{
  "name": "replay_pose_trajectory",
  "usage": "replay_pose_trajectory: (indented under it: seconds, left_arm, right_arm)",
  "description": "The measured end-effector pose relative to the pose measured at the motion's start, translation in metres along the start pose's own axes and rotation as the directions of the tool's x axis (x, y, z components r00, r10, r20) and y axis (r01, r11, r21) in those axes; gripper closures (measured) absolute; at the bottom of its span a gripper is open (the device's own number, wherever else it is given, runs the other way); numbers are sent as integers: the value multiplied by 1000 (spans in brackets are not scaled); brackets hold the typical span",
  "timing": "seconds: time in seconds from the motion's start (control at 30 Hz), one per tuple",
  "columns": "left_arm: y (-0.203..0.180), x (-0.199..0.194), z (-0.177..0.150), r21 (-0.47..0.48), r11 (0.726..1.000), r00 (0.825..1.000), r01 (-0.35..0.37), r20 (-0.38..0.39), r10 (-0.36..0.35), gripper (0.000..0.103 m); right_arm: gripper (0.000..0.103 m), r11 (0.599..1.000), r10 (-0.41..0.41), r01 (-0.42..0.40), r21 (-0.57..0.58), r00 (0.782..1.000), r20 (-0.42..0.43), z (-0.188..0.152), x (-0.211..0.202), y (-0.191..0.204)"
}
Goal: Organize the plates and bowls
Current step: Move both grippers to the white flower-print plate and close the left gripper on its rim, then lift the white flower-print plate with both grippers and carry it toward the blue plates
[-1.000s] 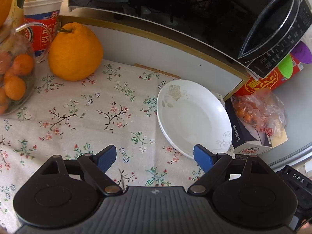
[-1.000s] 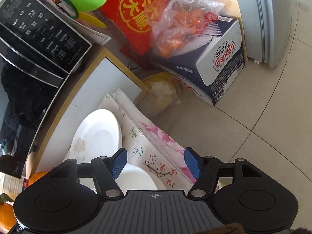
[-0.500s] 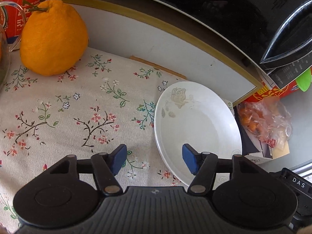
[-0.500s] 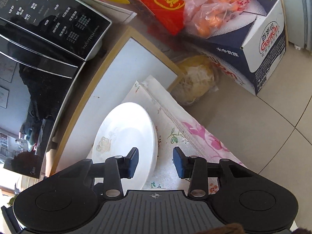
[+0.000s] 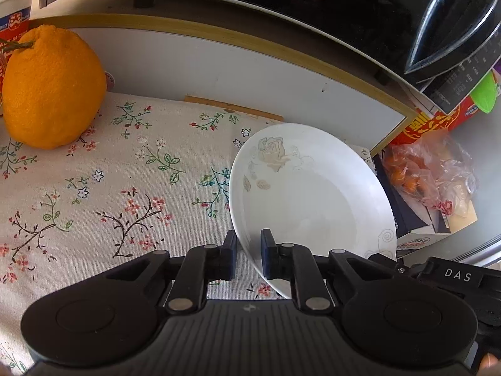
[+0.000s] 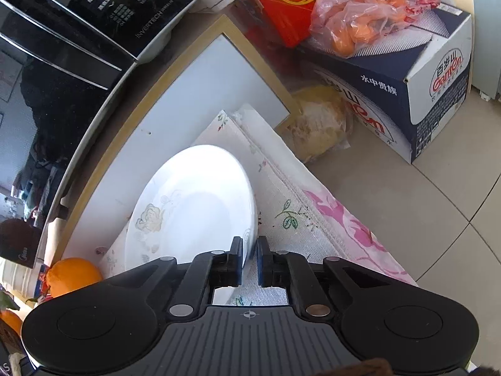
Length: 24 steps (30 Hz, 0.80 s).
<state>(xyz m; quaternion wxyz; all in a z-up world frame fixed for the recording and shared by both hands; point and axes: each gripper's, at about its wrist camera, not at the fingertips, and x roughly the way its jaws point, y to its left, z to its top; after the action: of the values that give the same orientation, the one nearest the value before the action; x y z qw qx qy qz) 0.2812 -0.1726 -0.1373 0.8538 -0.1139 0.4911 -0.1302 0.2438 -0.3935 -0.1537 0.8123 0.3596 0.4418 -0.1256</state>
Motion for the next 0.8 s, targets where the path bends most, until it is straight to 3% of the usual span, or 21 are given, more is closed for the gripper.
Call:
replay_pose_trajectory:
  seconds: [0.1,0.33,0.8]
  left_arm:
    - [-2,-9,1,10,1000,1000,9,17,-9,91]
    - [3,-40,2,8,1000,998,30,62,-30,91]
    - [20,-131,-24,10,1000,984,22,178,-24,91]
  right_arm:
    - [93,999,-23,24,-46,999,27,-2,-8,12]
    - [93,994,22,-15,-106,998,65,-5,-32,32]
    - [92,974,68,-42,-223,992,107,-55,-102,77]
